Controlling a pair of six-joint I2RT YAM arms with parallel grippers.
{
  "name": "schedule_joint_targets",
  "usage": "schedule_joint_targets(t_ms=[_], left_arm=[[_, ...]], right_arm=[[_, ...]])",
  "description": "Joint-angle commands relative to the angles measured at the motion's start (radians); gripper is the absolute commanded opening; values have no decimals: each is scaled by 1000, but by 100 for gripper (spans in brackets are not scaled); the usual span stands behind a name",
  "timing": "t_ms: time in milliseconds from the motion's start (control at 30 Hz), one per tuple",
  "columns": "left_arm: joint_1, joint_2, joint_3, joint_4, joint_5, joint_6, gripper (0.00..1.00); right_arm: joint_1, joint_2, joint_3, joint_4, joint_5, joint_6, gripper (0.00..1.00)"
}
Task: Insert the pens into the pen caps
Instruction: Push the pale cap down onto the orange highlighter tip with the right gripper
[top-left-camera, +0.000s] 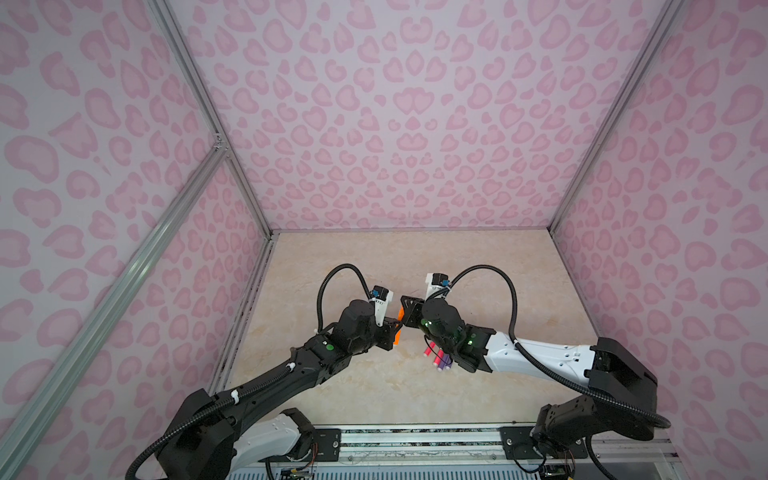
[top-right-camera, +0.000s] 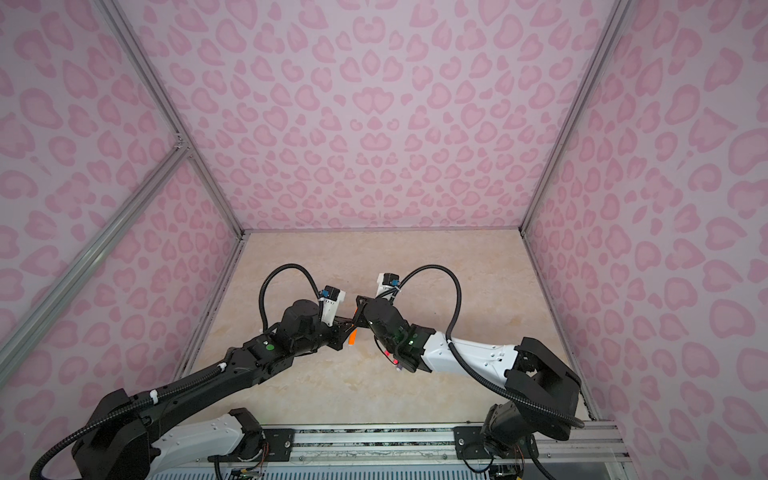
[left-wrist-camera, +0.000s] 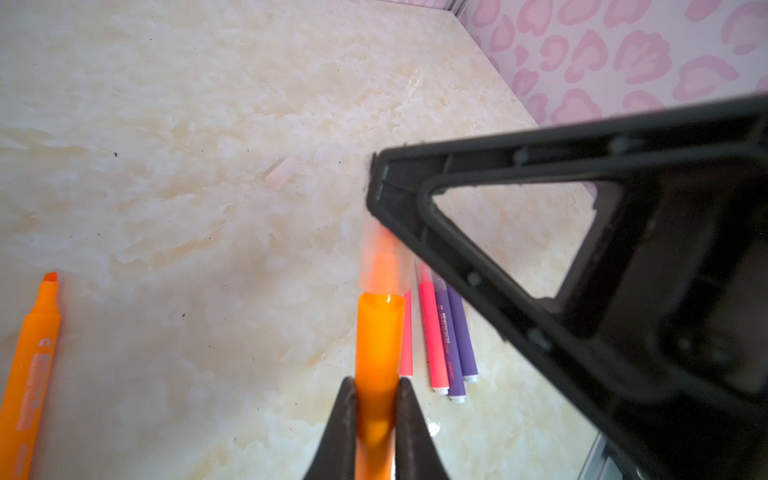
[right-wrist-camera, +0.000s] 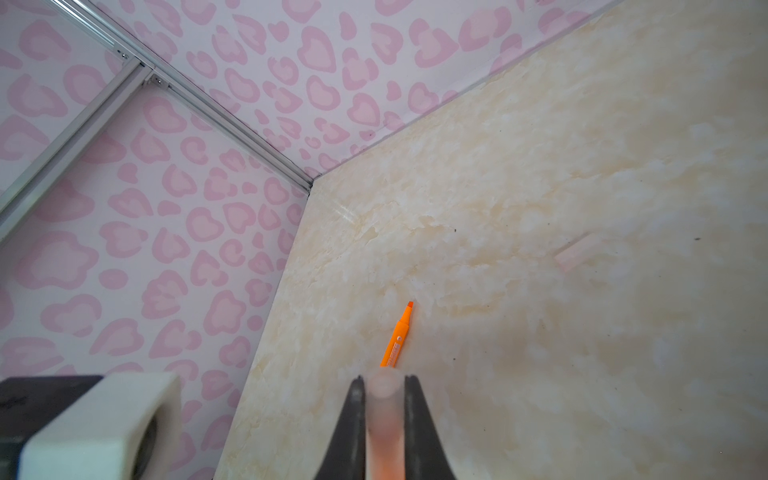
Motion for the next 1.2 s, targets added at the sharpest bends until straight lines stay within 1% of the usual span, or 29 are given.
schedule_joint_targets(t_ms=[0, 233, 433, 600, 700, 767, 900, 1033, 1167], left_arm=[[22, -3, -11, 105, -64, -58, 3], [80, -3, -45, 199, 73, -100, 3], [102, 7, -58, 242, 147, -117, 3], [107, 12, -60, 259, 175, -120, 3], [107, 5, -64, 266, 184, -120, 3], [107, 0, -67, 271, 191, -121, 3], [108, -3, -70, 279, 203, -122, 3], [108, -3, -71, 293, 226, -125, 3], [108, -7, -76, 305, 243, -127, 3]], right_arm=[[9, -12, -26, 34, -107, 12, 0], [8, -48, -97, 125, -140, -35, 0], [-2, -66, -178, 295, -223, -86, 0], [-49, -69, -206, 339, -346, -115, 0], [-79, -71, -250, 413, -402, -113, 0], [-90, -80, -278, 454, -423, -117, 0], [-91, -102, -296, 476, -450, -146, 0], [-93, -101, -322, 550, -484, -152, 0], [-94, -105, -340, 580, -486, -153, 0]])
